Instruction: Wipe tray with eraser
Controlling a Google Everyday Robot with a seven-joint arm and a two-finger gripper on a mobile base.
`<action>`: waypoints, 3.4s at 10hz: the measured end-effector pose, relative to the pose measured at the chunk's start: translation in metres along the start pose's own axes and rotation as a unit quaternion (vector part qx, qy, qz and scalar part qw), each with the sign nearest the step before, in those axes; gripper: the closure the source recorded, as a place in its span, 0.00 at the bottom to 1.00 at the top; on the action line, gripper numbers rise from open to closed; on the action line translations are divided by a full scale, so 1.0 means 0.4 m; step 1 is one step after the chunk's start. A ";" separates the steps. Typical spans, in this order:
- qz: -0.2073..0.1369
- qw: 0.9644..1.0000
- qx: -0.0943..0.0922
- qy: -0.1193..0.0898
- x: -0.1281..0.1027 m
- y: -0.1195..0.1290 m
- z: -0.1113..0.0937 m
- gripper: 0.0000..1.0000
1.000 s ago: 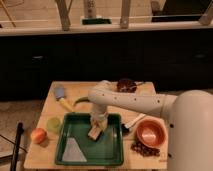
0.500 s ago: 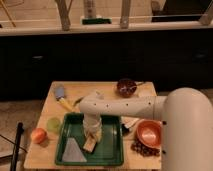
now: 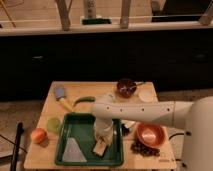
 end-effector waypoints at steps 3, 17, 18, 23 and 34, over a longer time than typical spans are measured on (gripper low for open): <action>0.015 1.000 0.016 0.011 0.079 -0.018 -0.036 1.00; -0.021 0.999 0.028 -0.007 0.043 -0.059 -0.049 1.00; -0.021 0.999 0.028 -0.007 0.042 -0.061 -0.048 1.00; -0.021 0.999 0.028 -0.006 0.043 -0.060 -0.049 1.00; -0.021 0.999 0.028 -0.007 0.043 -0.060 -0.049 1.00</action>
